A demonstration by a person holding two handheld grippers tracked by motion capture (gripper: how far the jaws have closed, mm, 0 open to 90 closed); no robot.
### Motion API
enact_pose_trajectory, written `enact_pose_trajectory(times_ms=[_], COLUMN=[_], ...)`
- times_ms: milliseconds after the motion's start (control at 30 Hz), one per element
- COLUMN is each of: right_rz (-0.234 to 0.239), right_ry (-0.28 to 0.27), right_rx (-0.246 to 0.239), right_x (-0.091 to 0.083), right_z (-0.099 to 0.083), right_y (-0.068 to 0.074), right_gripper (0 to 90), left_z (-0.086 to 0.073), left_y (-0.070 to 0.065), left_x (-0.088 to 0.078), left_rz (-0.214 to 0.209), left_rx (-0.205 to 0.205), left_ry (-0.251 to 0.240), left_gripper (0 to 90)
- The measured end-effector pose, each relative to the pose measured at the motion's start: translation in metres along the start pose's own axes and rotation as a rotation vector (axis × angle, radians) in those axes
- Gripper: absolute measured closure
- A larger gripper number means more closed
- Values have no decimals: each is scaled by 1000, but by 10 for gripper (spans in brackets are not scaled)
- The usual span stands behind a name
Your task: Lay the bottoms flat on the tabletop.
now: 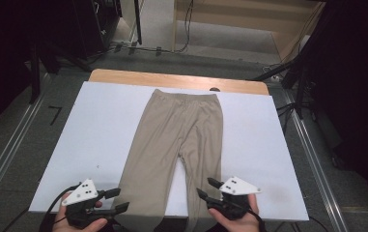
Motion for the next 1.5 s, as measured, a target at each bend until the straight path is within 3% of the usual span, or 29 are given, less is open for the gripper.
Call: enact_pose_trajectory(times_ms=[167,333,467,533,633,700,833,900,967,1000,1067,1233,1500], right_rz=[-57,-69,-68,-63,-72,-78,-80,-82,-82,-81,-81,-93,-87], right_ry=[38,68,76,71,62,57,53,55,58,57,52,49,52], right_rx=[36,54,59,57,63,68,67,63,67,65,64,75,76], right_x=[-21,-30,-31,-32,-35,-36,-35,-34,-34,-33,-34,-35,-31], right_z=[-22,-38,-43,-45,-46,-45,-46,-46,-46,-46,-45,-46,-46], right_y=[-18,-22,-21,-20,-22,-23,-24,-24,-22,-22,-22,-25,-21], right_gripper=[467,478,478,478,478,480,480,480,480,480,480,480,480], left_z=[10,16,19,19,18,15,15,14,13,13,15,28,25], left_y=[-32,-59,-71,-74,-74,-76,-85,-87,-86,-85,-84,-69,-42], left_x=[47,91,124,138,152,158,160,160,159,158,154,133,108], left_rz=[-78,-117,-112,-88,-56,-47,45,85,56,50,42,-2,12], left_rx=[45,83,71,74,42,53,112,147,129,136,151,88,48], left_ry=[47,82,105,128,147,162,166,160,158,153,151,99,81], left_gripper=[421,421,422,423,436,462,555,670,850,894,900,900,900])
Point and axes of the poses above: each handheld gripper's, and its own axes: x roughly forward along the jaws, z roughly out of its top, y roughly to its left, the point moved 1 cm from there along x, roughly forward along the jaws, and after that the axes turned 10 degrees about -y, right-handed, at the moved point
